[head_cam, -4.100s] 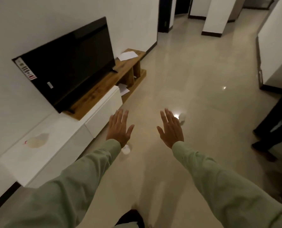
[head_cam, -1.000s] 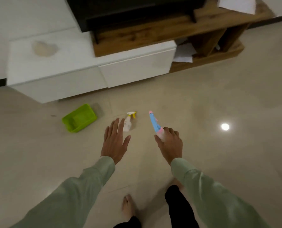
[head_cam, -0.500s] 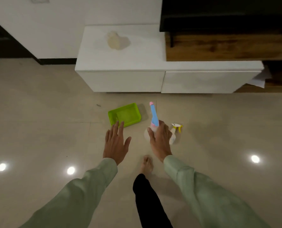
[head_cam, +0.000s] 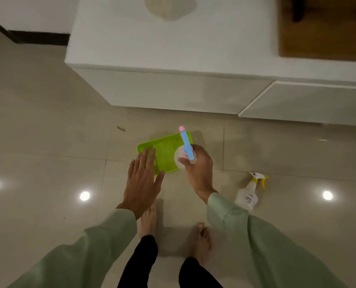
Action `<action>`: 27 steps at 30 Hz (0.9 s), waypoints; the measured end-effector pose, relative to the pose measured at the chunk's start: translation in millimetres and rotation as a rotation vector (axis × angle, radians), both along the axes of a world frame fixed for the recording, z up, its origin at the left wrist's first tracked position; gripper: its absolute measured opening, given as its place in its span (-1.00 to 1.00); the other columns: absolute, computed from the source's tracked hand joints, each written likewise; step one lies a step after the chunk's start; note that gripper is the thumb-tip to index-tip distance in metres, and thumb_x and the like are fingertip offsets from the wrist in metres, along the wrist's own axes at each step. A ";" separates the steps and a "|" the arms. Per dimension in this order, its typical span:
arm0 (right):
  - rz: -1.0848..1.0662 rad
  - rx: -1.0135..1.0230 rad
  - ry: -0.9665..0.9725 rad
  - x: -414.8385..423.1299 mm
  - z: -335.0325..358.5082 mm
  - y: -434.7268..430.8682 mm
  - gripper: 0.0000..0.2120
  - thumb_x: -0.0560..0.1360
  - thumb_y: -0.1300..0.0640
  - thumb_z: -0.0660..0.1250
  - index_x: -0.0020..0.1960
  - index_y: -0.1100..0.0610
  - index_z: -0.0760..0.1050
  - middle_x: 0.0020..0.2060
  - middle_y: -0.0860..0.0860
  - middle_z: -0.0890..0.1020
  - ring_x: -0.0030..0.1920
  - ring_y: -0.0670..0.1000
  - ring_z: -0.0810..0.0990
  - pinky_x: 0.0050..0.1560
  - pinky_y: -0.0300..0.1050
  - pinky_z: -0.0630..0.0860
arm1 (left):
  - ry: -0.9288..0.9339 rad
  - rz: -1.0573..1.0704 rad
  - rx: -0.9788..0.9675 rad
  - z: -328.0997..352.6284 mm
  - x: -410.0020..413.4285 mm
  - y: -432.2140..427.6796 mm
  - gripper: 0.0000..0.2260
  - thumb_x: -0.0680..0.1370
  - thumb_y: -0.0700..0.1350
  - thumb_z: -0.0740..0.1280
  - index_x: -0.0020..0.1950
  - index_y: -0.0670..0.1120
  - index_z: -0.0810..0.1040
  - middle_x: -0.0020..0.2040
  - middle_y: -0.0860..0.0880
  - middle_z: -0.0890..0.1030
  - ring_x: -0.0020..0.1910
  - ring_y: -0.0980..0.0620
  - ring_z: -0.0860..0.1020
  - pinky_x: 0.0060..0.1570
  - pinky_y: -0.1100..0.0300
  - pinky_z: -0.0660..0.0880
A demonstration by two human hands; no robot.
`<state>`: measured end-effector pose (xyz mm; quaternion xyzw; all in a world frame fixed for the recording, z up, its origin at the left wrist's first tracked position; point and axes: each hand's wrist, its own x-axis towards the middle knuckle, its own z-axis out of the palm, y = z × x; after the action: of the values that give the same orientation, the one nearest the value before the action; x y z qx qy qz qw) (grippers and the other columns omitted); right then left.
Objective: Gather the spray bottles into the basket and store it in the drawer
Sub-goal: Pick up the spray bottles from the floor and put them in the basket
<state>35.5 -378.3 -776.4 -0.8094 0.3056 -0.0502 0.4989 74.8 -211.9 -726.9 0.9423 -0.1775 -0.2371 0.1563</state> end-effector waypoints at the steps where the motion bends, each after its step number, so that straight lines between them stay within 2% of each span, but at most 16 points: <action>1: -0.013 0.001 -0.004 12.5 -25.3 0.7 -0.61 0.36 0.19 0.55 0.05 -0.11 0.48 -0.08 -0.03 0.67 -0.05 0.03 0.62 -0.03 -0.06 0.54 | 0.005 -0.017 0.011 -22.6 12.9 0.4 -0.39 0.64 0.06 0.21 0.61 -0.11 0.07 0.62 -0.13 0.13 0.60 -0.12 0.12 0.55 -0.10 0.09; 4: -0.058 -0.025 -0.028 43.4 -100.0 2.9 -0.68 0.38 0.23 0.56 0.07 0.06 0.55 -0.02 0.05 0.66 0.00 0.14 0.62 0.03 0.08 0.56 | 0.002 -0.082 0.026 -89.4 49.4 -0.5 -0.39 0.64 0.06 0.19 0.61 -0.12 0.08 0.61 -0.14 0.15 0.59 -0.14 0.14 0.55 -0.10 0.10; 7: -0.085 -0.067 -0.033 64.2 -159.3 9.5 -0.69 0.40 0.24 0.55 0.09 0.17 0.57 -0.02 0.08 0.64 -0.01 0.15 0.61 0.01 0.06 0.55 | -0.005 -0.114 0.040 -139.3 79.7 -1.2 -0.40 0.65 0.07 0.17 0.61 -0.11 0.05 0.61 -0.14 0.14 0.60 -0.13 0.13 0.55 -0.08 0.09; 10: -0.124 -0.109 -0.039 75.1 -196.7 17.3 -0.70 0.39 0.23 0.55 0.08 0.16 0.57 -0.06 0.07 0.63 -0.06 0.12 0.61 -0.06 -0.08 0.50 | -0.007 -0.136 0.033 -173.6 99.4 -2.6 -0.40 0.65 0.07 0.17 0.61 -0.11 0.05 0.61 -0.15 0.14 0.59 -0.13 0.13 0.54 -0.09 0.11; 13: -0.171 -0.110 -0.040 79.0 -218.1 28.0 -0.67 0.38 0.22 0.55 0.09 0.05 0.55 -0.08 0.00 0.61 -0.09 0.06 0.59 -0.09 -0.13 0.48 | 0.010 -0.141 0.023 -196.0 109.8 1.4 -0.40 0.65 0.07 0.16 0.61 -0.11 0.03 0.61 -0.16 0.13 0.60 -0.13 0.11 0.54 -0.10 0.11; 15: -0.183 -0.101 -0.039 77.0 -224.9 31.7 -0.65 0.38 0.21 0.55 0.09 0.01 0.52 -0.08 -0.03 0.60 -0.08 0.04 0.58 -0.06 -0.11 0.51 | 0.036 -0.138 0.011 -202.0 111.5 6.3 -0.40 0.66 0.07 0.15 0.61 -0.10 0.03 0.62 -0.15 0.12 0.61 -0.13 0.10 0.55 -0.10 0.09; 17: -0.186 -0.053 0.011 74.5 -229.0 29.6 -0.66 0.39 0.19 0.55 0.12 0.09 0.55 -0.04 0.01 0.64 -0.03 0.09 0.61 0.01 0.04 0.56 | 0.061 -0.141 0.003 -202.8 111.5 12.2 -0.40 0.65 0.06 0.15 0.62 -0.10 0.02 0.62 -0.15 0.11 0.61 -0.12 0.08 0.56 -0.10 0.08; 19: -0.171 0.004 0.085 72.9 -228.0 23.5 -0.58 0.38 0.19 0.56 0.21 0.15 0.55 0.01 0.07 0.66 0.03 0.13 0.63 0.06 0.14 0.57 | 0.072 -0.149 0.002 -199.6 110.1 17.7 -0.40 0.66 0.06 0.15 0.62 -0.10 0.01 0.62 -0.14 0.11 0.61 -0.11 0.07 0.56 -0.11 0.08; 23: -0.096 0.009 0.177 65.4 -205.1 14.0 -0.19 0.29 0.25 0.60 0.47 0.13 0.36 0.27 0.09 0.59 0.26 0.15 0.57 0.20 0.09 0.55 | 0.084 -0.145 -0.013 -181.1 105.5 22.0 -0.42 0.66 0.03 0.14 0.62 -0.11 0.03 0.62 -0.15 0.12 0.61 -0.13 0.09 0.57 -0.11 0.07; 25: -0.046 0.048 0.190 55.4 -187.3 9.4 -0.10 0.27 0.30 0.56 0.53 0.09 0.28 0.36 0.06 0.53 0.35 0.11 0.51 0.29 0.08 0.51 | 0.083 -0.154 -0.015 -165.7 100.0 21.0 -0.42 0.66 0.02 0.15 0.62 -0.11 0.03 0.62 -0.15 0.12 0.61 -0.13 0.10 0.57 -0.10 0.07; 27: 0.001 0.064 0.209 38.1 -162.9 4.7 -0.10 0.29 0.33 0.52 0.56 0.11 0.24 0.43 0.08 0.47 0.44 0.10 0.44 0.41 0.08 0.42 | 0.073 -0.173 -0.019 -143.1 92.0 15.9 -0.42 0.65 0.00 0.16 0.61 -0.12 0.04 0.61 -0.16 0.13 0.60 -0.13 0.11 0.56 -0.09 0.08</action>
<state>73.6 -373.7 -939.3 -0.7942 0.3568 0.0446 0.4899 166.9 -196.1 -870.0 0.9127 -0.2547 -0.2820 0.1504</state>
